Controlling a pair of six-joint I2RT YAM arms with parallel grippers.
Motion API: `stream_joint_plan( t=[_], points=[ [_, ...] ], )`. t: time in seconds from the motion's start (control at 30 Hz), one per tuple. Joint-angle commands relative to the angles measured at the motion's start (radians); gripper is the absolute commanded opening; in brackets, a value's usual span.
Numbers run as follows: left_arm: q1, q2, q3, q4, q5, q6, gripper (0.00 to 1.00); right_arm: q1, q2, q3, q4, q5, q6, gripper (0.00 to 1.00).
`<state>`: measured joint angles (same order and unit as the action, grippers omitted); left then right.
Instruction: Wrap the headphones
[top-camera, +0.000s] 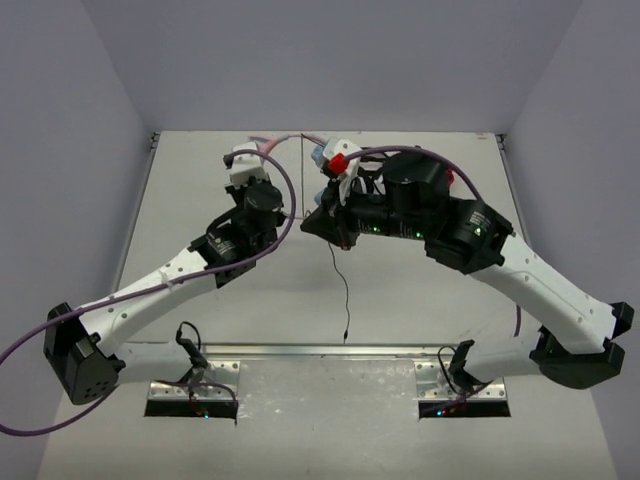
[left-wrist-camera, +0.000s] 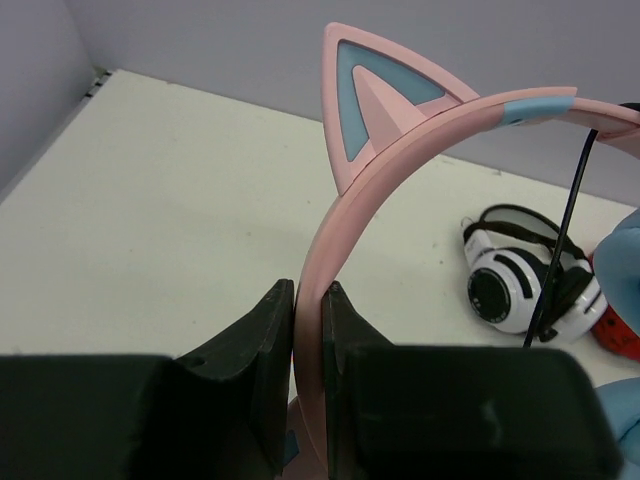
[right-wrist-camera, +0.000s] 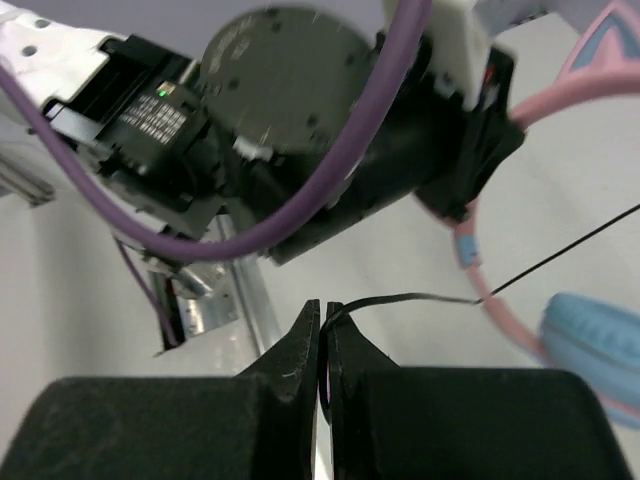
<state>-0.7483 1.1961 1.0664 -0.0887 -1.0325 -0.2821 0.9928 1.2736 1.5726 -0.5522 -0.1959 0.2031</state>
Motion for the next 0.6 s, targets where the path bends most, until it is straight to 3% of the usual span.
stream_joint_plan(
  t=[0.0,0.27,0.43,0.57],
  points=[
    [-0.026,-0.061,-0.046,0.146,0.036,-0.057,0.0,0.009,0.082,0.217,-0.246,0.159,-0.246,0.01],
    [-0.034,-0.087,-0.204,0.172,0.307,0.038,0.0,0.009,0.233,0.444,-0.388,0.407,-0.514,0.01],
    [-0.037,-0.131,-0.266,0.133,0.345,0.057,0.0,0.009,0.221,0.368,-0.305,0.582,-0.611,0.01],
    [-0.045,-0.153,-0.287,0.067,0.348,0.061,0.0,-0.002,0.207,0.233,-0.097,0.775,-0.72,0.01]
  ],
)
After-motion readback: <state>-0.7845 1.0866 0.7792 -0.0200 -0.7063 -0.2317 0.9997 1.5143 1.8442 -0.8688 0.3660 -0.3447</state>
